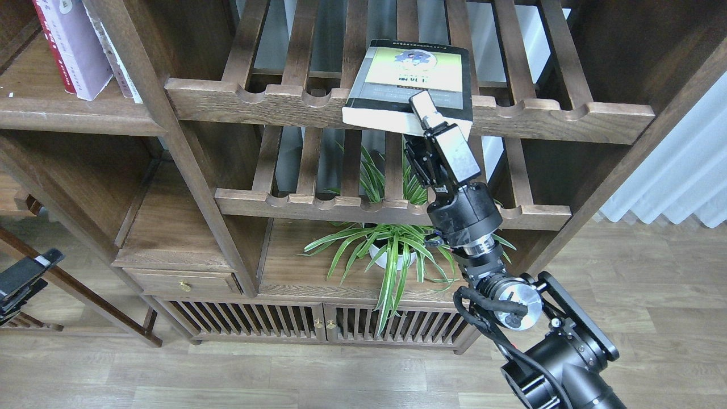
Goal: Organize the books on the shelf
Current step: 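Hook the dark book's near edge with the right gripper and tip it, then pull the dark book down off the shelf with the right gripper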
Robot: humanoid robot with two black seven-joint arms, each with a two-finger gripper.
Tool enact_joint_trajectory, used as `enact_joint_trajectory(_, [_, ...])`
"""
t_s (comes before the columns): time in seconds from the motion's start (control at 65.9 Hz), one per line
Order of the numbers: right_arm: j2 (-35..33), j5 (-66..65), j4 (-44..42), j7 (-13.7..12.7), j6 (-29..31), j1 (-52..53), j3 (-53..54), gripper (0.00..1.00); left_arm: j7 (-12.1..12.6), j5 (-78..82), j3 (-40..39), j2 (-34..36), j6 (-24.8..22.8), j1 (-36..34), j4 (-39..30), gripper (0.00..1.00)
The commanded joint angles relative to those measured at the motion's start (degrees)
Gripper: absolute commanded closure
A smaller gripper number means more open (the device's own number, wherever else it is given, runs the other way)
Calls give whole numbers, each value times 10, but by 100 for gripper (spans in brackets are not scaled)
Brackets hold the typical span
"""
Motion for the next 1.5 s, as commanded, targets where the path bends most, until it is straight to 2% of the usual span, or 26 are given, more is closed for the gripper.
enact_joint_trajectory(0.0, [0,0,0,0,0,0,-3,34,-1,0,-1,0,0,0,1,2])
enact_joint_trajectory(0.03, [0,0,0,0,0,0,-3,37,-1,0,-1,0,0,0,2,2])
enact_joint_trajectory(0.228, [0,0,0,0,-9,-2,-3,39,-1,0,-1,0,0,1,2,2])
enact_joint_trajectory(0.395, [0,1,0,0,-10,-5,-3,48,-1,0,-1,0,0,0,2,2])
enact_joint_trajectory(0.501, [0,4,0,0,-11,-11,-1,63,-1,0,-1,2,0,0,2,2])
enact_joint_trajectory(0.592, [0,10,1,0,-8,-15,-1,82,-1,0,-1,2,0,-1,2,2])
enact_joint_trajectory(0.774, [0,15,5,0,-2,-36,-2,95,-2,-1,-1,2,0,0,2,2])
enact_joint_trajectory(1.336, [0,16,52,-6,0,-157,-8,96,-8,-28,23,-8,0,4,5,1])
enact_joint_trajectory(1.487, [-2,15,55,-13,0,-204,-9,96,-23,-34,47,-11,0,18,-4,1])
